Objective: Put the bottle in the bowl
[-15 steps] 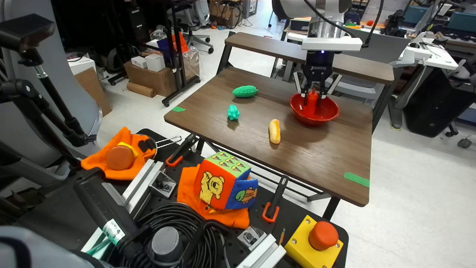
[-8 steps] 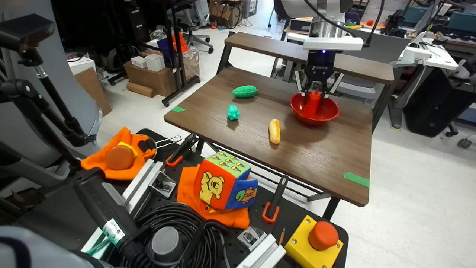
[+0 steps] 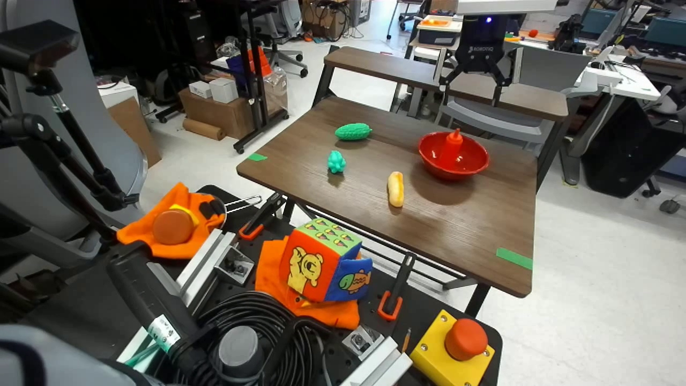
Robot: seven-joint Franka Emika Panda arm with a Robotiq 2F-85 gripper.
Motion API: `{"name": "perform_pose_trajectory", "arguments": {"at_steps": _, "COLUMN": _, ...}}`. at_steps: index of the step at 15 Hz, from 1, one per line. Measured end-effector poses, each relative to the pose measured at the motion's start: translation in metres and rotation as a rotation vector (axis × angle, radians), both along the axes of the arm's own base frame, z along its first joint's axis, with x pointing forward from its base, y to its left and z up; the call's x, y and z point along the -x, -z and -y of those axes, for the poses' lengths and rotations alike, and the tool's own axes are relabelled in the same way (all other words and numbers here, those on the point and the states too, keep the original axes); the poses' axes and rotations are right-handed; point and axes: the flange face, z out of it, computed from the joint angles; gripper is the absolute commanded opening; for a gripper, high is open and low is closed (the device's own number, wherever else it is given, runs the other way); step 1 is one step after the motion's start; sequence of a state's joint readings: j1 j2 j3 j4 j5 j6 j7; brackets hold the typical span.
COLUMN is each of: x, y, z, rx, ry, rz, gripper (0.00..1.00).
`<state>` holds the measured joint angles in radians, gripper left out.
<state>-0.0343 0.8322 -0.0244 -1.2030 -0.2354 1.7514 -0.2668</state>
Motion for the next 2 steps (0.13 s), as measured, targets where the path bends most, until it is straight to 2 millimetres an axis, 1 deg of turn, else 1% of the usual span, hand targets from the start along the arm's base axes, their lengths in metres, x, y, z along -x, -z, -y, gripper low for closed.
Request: {"name": "perform_pose_trajectory", "arguments": {"at_steps": 2, "x": 0.0014, "y": 0.0136, "z": -0.0004, "rx": 0.0, "ry": -0.001, "rz": -0.018, "gripper": 1.0}}
